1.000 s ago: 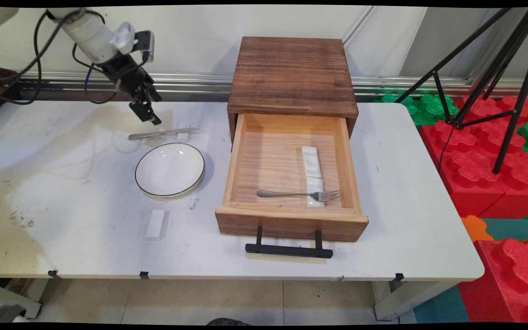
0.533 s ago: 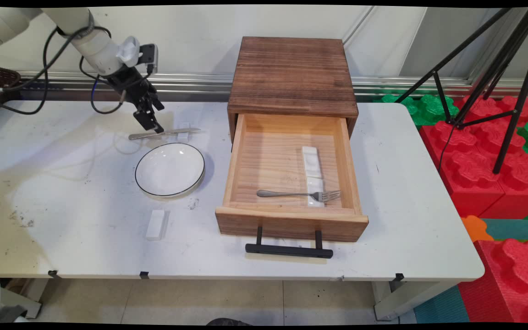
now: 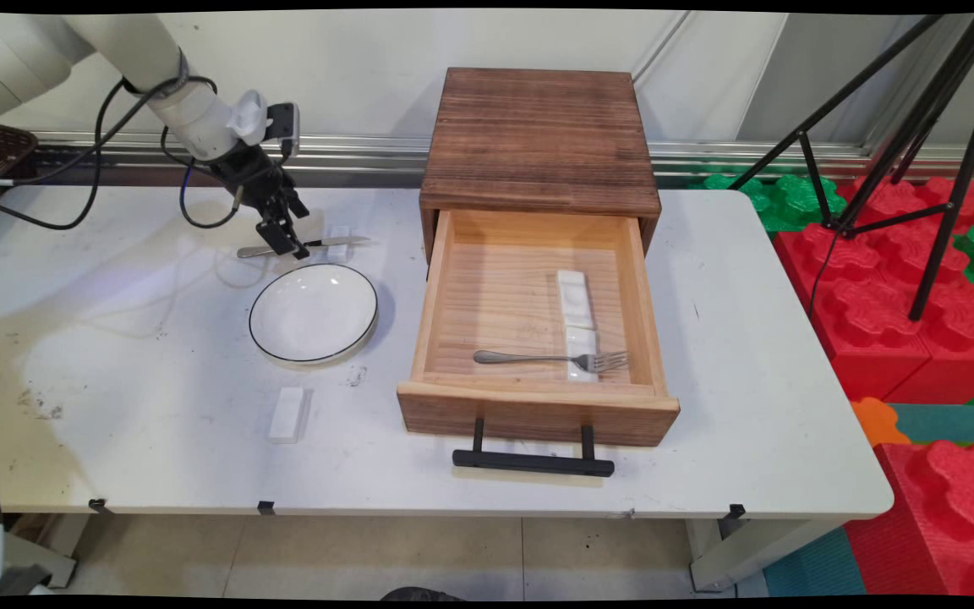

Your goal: Pick up the knife from the left of the white plate

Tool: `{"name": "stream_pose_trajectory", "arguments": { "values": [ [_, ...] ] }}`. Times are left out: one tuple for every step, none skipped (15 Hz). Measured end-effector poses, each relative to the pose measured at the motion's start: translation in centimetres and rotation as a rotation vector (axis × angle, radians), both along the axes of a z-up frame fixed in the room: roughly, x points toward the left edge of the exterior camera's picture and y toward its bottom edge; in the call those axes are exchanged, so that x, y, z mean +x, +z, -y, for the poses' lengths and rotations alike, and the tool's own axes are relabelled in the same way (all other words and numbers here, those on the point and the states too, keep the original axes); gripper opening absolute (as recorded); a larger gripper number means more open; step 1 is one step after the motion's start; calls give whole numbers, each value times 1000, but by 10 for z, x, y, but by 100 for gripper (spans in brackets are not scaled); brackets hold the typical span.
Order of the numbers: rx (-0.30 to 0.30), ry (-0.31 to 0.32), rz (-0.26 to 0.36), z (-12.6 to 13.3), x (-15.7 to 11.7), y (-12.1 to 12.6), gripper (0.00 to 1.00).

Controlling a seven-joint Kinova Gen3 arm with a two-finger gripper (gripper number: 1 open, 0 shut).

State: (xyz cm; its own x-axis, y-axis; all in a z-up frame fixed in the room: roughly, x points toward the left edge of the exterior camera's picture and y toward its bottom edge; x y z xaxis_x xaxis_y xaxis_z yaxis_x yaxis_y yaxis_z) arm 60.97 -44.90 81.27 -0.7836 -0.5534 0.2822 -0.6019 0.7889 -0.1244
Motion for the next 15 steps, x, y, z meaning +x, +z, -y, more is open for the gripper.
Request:
{"name": "stream_pose_trajectory", "arguments": {
  "values": [
    [-1,1,1,0,0,-2,100],
    [-3,2,2,1,0,-4,100],
    [-4,2,3,1,0,-6,100],
    [-6,3,4,1,0,-8,100],
    [-7,3,5,2,-1,-9,100],
    [-8,3,6,2,-1,-11,100],
    [-10,3,8,2,-1,-12,100],
    [-11,3,10,3,-1,-13,100],
    [-13,3,11,3,-1,-14,100],
    [-14,4,12,3,-1,-14,0],
    [-16,4,14,2,-1,-15,0],
    [-17,2,15,2,-2,-15,0],
    [-18,1,15,2,-2,-15,0],
    [-18,0,16,2,-2,-15,0],
    [-19,-3,16,1,-2,-15,0]
  ]
}}
